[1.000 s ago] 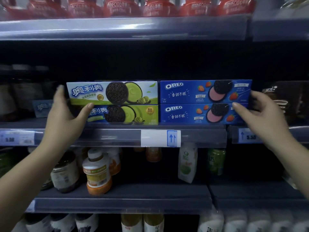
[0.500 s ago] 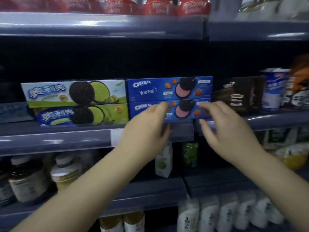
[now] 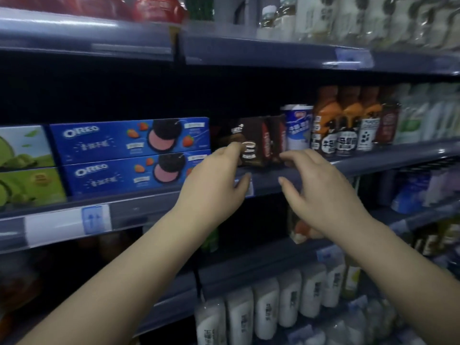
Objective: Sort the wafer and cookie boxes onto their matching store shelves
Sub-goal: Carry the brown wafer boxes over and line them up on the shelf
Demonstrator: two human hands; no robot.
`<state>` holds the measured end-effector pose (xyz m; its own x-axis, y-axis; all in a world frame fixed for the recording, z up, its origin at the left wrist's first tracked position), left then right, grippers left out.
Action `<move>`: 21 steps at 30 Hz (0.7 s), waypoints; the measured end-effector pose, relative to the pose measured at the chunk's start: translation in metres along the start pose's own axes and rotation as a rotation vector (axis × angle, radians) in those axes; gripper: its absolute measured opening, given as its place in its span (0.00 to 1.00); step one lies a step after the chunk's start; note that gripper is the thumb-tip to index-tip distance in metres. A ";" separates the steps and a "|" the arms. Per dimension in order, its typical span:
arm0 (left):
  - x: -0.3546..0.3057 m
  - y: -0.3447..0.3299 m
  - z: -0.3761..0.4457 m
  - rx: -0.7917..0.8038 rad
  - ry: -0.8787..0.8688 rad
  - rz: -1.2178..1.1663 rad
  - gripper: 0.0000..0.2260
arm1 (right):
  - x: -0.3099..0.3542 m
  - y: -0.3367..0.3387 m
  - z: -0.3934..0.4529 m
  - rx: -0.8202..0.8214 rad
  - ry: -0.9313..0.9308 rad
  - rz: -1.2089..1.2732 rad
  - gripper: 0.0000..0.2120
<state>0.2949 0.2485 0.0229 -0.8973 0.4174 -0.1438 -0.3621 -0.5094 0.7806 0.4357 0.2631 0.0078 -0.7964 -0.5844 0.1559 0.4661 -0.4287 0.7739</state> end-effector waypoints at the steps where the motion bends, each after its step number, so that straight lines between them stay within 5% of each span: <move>1: -0.004 -0.002 0.006 -0.019 -0.010 0.000 0.20 | -0.008 0.002 0.000 -0.006 0.000 0.010 0.20; 8: -0.013 -0.005 0.044 -0.131 0.004 -0.029 0.34 | -0.047 0.002 0.029 -0.057 0.015 0.168 0.29; 15: 0.000 -0.028 0.067 0.031 0.075 -0.041 0.47 | -0.059 -0.016 0.058 0.009 0.083 0.307 0.40; 18: 0.000 -0.034 0.064 0.003 0.050 0.012 0.47 | -0.063 -0.020 0.064 0.017 0.118 0.342 0.47; 21: 0.000 -0.034 0.063 -0.039 0.035 0.036 0.45 | -0.068 -0.017 0.070 -0.017 0.152 0.371 0.42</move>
<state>0.3229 0.3133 0.0343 -0.9179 0.3720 -0.1381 -0.3386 -0.5529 0.7614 0.4549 0.3585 0.0269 -0.5072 -0.7964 0.3295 0.7188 -0.1800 0.6715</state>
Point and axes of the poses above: each hand's wrist, its own z-axis towards the middle knuckle, its own y-axis out of the back of the hand, x = y × z, the point moved 10 cm from there along z, towards the middle knuckle, and after that the axes turned 12 degrees about x, right-handed, at the moved point
